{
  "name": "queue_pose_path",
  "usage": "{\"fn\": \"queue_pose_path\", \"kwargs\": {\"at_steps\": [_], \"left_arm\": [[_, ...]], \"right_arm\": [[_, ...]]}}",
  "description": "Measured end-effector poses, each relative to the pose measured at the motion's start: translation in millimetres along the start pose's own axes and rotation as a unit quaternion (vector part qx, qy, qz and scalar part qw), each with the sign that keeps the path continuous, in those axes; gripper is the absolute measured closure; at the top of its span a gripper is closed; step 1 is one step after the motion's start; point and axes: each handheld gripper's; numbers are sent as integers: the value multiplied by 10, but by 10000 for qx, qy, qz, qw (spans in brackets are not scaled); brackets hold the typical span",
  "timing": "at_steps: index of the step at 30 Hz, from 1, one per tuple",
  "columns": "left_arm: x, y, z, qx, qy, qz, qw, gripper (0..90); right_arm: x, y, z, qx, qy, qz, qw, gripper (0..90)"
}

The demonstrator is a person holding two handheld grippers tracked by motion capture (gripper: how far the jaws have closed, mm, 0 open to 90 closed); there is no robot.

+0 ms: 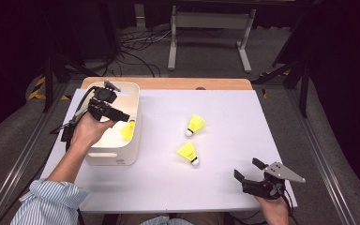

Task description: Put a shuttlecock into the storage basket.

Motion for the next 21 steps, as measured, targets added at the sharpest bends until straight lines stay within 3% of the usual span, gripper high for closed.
{"fn": "queue_pose_path", "kwargs": {"at_steps": [9,21], "left_arm": [[-32,-43,97,26,196,30,9998,365],[-26,-129,170,140,275,141,9994,357]], "right_arm": [[-3,1,5,23,5,2,10000,118],[-7,12,-5,16,2,-23,10000,117]]}}
Point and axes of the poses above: each handheld gripper's, and its own axes: y roughly forward along the jaws, x roughly out of its underside, z roughly to its right, and after that the axes turned 1 degree about -y, right-handed
